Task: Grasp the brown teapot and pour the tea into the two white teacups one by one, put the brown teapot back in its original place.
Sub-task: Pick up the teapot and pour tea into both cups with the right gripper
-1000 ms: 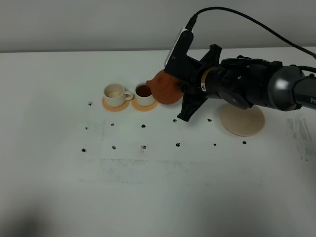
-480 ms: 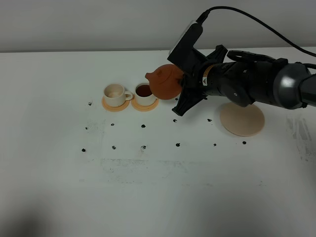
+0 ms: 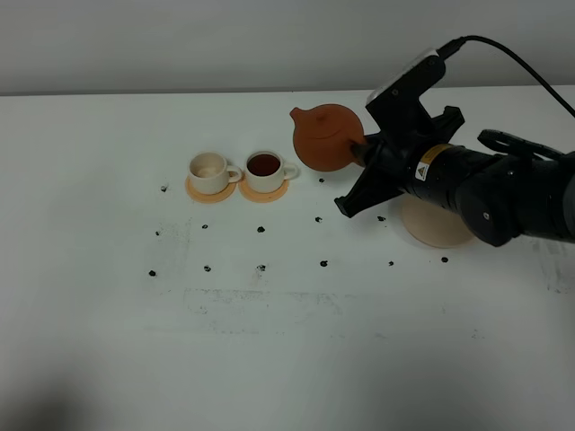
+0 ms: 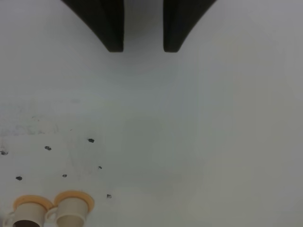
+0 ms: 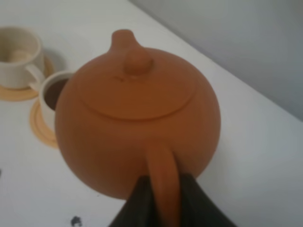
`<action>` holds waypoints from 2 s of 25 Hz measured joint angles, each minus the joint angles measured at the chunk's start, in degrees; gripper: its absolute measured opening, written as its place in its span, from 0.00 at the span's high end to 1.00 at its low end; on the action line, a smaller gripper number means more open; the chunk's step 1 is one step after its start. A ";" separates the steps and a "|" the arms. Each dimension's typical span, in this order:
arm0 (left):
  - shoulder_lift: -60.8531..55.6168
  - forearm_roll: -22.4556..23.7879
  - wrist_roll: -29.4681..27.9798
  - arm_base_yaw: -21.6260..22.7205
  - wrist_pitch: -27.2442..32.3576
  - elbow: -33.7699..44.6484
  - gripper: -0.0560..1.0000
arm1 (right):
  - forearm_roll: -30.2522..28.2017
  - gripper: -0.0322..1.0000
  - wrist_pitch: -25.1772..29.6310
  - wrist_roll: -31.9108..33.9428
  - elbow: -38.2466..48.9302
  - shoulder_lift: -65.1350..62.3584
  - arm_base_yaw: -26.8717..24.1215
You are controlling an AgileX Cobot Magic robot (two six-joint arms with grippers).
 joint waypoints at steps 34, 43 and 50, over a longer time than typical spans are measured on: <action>0.00 0.00 0.00 0.00 0.00 0.00 0.74 | 6.18 0.89 -18.65 -0.09 9.67 9.86 -0.25; 0.00 0.00 0.00 0.00 0.00 0.00 0.74 | 6.18 0.89 -19.97 -0.09 9.67 11.87 -0.25; 0.00 0.00 0.00 0.00 0.00 0.00 0.74 | 5.68 0.89 -20.06 -0.09 9.67 11.34 -0.25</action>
